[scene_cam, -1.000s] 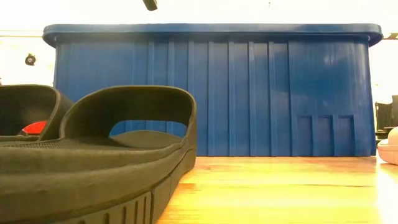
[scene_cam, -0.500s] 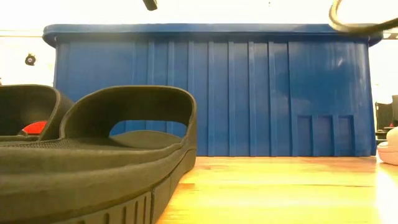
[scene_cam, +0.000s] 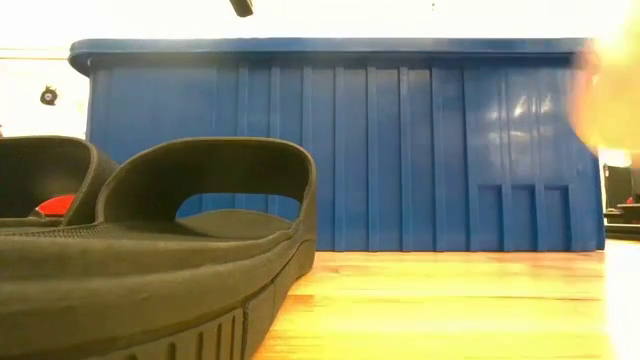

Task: Pick and place slides into bin
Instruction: Put the pink slide into the blue container

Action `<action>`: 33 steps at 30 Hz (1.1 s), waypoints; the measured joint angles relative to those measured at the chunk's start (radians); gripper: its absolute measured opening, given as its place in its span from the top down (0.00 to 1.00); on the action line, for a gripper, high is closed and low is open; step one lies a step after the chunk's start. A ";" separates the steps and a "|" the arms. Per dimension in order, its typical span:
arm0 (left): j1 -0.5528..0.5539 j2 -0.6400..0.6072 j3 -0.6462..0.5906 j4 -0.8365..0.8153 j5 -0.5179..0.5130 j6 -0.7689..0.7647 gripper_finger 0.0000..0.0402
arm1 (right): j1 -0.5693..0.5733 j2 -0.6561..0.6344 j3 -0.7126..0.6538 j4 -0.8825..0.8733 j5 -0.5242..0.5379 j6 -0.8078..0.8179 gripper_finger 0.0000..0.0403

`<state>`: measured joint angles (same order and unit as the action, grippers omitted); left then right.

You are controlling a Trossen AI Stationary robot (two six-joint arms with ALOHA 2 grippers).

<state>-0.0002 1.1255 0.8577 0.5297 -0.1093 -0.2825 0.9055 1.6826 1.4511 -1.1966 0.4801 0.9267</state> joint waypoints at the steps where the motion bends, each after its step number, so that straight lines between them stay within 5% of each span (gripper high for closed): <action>1: 0.000 0.000 0.000 0.000 0.000 0.000 0.53 | -0.007 -0.021 0.022 0.003 0.039 -0.022 0.98; 8: 0.000 0.000 0.000 0.002 0.000 0.000 0.53 | -0.070 -0.163 0.138 0.008 0.354 -0.211 0.98; 12: 0.000 -0.001 0.000 0.002 0.000 0.005 0.53 | -0.144 -0.245 0.147 0.006 0.431 -0.291 0.98; 19: 0.000 -0.026 0.000 0.003 0.000 0.054 0.53 | -0.371 -0.313 0.147 0.010 0.432 -0.462 0.98; 27: 0.005 -0.076 0.000 0.003 -0.011 0.133 0.53 | -0.717 -0.270 0.142 0.106 0.252 -0.774 0.98; 33: 0.007 -0.120 0.000 0.005 -0.097 0.142 0.53 | -0.933 -0.205 0.110 0.195 0.216 -1.017 0.98</action>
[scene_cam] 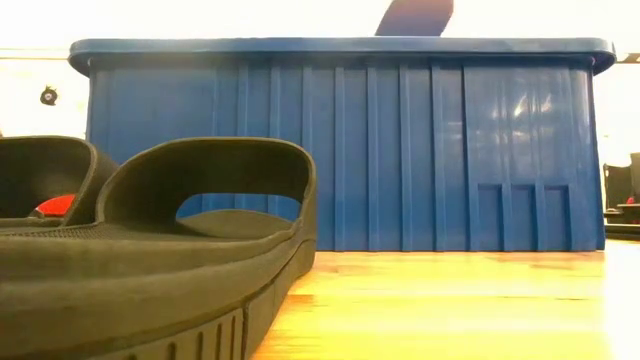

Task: Pick and place slides into bin
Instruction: Put the pink slide into the blue container

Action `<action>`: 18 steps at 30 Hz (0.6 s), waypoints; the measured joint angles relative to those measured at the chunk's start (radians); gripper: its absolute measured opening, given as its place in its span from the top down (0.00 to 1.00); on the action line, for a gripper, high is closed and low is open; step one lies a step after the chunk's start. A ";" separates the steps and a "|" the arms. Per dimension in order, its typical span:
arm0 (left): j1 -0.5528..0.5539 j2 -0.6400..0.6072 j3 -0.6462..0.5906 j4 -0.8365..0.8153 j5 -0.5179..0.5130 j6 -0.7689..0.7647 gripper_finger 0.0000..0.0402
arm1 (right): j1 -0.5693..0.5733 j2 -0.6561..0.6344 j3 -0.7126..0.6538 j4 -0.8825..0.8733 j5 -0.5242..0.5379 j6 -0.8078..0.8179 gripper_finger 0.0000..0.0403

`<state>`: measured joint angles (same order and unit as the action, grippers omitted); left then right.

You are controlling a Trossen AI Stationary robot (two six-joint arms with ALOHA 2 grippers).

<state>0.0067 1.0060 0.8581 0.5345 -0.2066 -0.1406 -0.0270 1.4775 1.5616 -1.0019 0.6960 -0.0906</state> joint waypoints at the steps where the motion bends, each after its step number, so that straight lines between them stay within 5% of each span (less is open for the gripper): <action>1: 0.000 -0.005 0.000 0.003 -0.010 0.000 0.53 | -0.033 0.010 -0.009 0.018 -0.001 -0.028 0.98; 7: 0.000 -0.021 0.000 0.006 -0.011 -0.009 0.53 | -0.193 0.068 -0.104 0.183 -0.124 -0.177 0.98; 18: 0.000 -0.023 0.000 -0.004 -0.009 -0.008 0.53 | -0.305 0.172 -0.296 0.440 -0.153 -0.369 0.98</action>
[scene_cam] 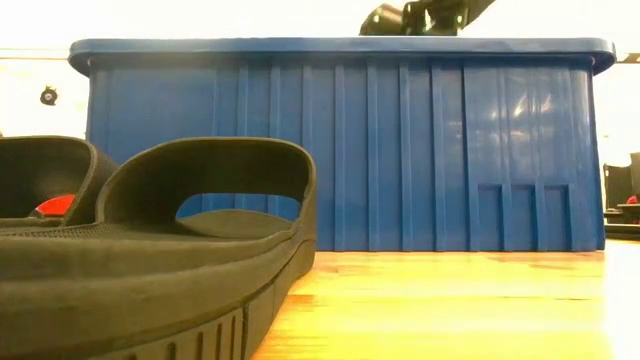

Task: Pick and place slides into bin
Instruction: Put the pink slide into the blue container

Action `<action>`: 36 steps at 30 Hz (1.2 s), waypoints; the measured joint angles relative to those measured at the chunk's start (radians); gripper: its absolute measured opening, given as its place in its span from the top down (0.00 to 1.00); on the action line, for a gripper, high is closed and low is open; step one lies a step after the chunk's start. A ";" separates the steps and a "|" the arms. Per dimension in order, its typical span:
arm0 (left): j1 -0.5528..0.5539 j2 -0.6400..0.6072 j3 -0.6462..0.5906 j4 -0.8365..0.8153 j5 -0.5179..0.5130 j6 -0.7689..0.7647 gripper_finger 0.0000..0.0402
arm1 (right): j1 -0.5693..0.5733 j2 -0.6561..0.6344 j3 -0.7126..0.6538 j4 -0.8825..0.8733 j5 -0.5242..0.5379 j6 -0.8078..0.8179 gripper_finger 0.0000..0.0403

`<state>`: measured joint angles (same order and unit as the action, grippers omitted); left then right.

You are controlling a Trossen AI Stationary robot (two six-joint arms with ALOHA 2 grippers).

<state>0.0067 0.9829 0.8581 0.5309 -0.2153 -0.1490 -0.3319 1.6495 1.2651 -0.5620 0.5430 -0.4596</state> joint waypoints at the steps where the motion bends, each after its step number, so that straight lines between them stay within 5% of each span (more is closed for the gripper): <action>1: 0.000 0.000 0.000 -0.001 0.000 0.000 0.53 | -0.007 0.008 -0.015 0.024 0.001 0.003 0.98; 21: 0.000 0.018 -0.002 -0.028 0.001 0.000 0.53 | -0.053 0.183 -0.110 0.200 0.130 -0.130 0.98; 36: 0.000 0.024 -0.002 -0.026 0.001 0.000 0.53 | -0.063 0.213 -0.110 0.206 0.143 0.038 0.98</action>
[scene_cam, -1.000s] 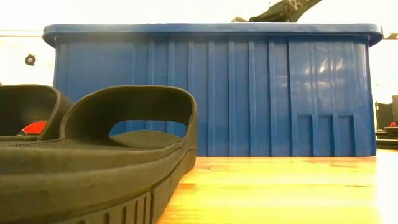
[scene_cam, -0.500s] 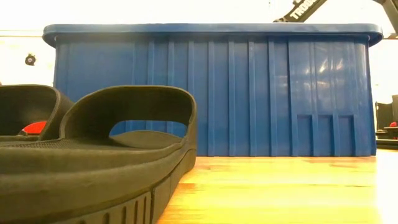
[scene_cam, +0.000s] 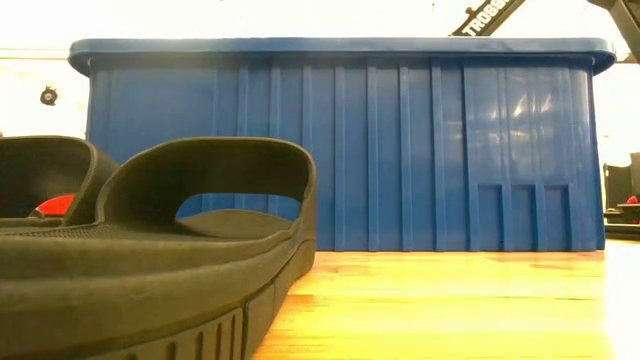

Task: Pick and place slides into bin
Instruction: Put the pink slide into the blue container

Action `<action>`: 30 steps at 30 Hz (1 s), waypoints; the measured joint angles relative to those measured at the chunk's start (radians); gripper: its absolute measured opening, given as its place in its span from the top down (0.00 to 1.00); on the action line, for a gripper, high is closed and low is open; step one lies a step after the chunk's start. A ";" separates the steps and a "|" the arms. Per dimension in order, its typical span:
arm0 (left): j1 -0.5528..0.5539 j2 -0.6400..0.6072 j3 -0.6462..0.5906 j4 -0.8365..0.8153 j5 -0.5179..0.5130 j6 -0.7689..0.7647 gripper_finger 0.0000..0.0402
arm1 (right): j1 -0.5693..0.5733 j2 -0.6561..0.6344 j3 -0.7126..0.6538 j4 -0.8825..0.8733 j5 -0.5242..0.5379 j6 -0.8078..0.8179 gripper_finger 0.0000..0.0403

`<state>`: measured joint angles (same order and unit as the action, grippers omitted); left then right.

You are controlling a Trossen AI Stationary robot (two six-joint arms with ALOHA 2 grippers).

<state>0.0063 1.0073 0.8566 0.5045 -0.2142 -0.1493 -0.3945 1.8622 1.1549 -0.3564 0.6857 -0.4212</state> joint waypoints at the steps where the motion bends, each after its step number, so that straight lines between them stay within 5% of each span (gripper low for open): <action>1: 0.000 0.000 0.000 0.000 0.000 0.000 0.53 | -0.002 0.000 0.000 0.001 0.000 0.007 0.98; 8: 0.000 0.005 0.000 0.002 0.000 0.000 0.53 | -0.009 0.000 0.000 -0.004 -0.004 -0.055 0.92; 21: 0.000 0.007 0.000 0.001 0.000 0.000 0.53 | -0.010 0.000 0.013 -0.022 0.000 -0.032 0.53; 30: 0.000 0.007 0.000 0.001 0.000 0.000 0.53 | -0.004 -0.001 0.155 -0.256 -0.031 -0.023 0.47</action>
<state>0.0063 1.0145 0.8562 0.5056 -0.2138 -0.1497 -0.3982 1.8609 1.3096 -0.6119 0.6552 -0.4447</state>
